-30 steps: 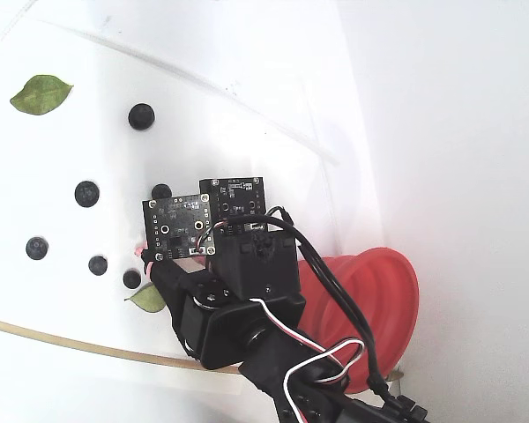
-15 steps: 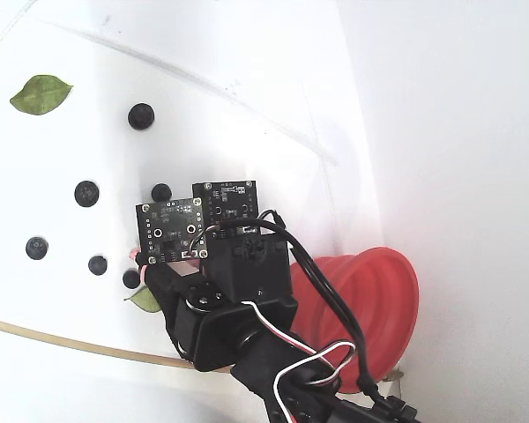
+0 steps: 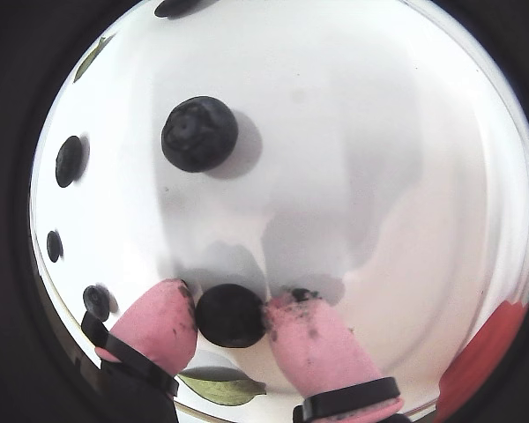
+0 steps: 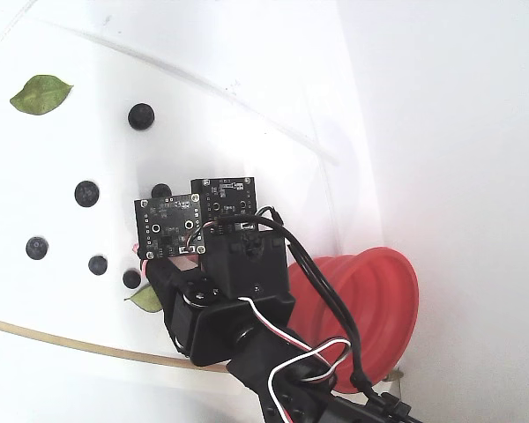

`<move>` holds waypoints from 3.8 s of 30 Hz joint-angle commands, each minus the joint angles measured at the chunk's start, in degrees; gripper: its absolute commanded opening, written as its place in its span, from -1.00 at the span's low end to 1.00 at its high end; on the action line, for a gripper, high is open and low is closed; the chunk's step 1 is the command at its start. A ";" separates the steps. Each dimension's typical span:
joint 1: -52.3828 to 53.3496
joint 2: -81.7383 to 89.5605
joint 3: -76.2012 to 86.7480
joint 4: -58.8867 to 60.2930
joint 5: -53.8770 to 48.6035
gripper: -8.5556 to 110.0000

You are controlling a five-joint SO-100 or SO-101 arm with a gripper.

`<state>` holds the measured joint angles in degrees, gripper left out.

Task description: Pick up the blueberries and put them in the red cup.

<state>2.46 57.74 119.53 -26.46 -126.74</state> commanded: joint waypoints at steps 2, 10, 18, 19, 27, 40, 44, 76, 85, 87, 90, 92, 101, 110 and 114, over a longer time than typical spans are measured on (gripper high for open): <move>-1.23 0.79 -1.23 -0.97 0.26 -0.65; -1.58 2.64 -0.70 0.00 1.05 -0.66; -1.85 6.15 -0.26 2.20 2.11 -0.66; -1.85 6.59 -0.26 2.37 2.20 -0.66; -2.02 9.84 0.53 3.87 2.90 -0.66; -2.29 15.64 3.25 6.15 3.16 -0.66; -1.85 17.23 3.96 6.86 2.90 -0.66; 1.85 38.14 11.34 19.42 2.29 -0.67; 3.08 44.21 13.36 22.59 2.20 -0.67; 3.52 45.62 13.54 23.64 2.20 -0.67; 4.04 47.46 13.89 25.05 2.29 -0.67; 4.48 48.69 14.15 25.84 2.20 -0.67; 6.50 53.26 15.29 28.83 2.11 -0.67; 8.44 58.36 16.17 32.34 2.64 -0.67; 9.76 59.59 16.79 33.13 2.29 -0.67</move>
<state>11.60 111.36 136.85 6.06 -124.37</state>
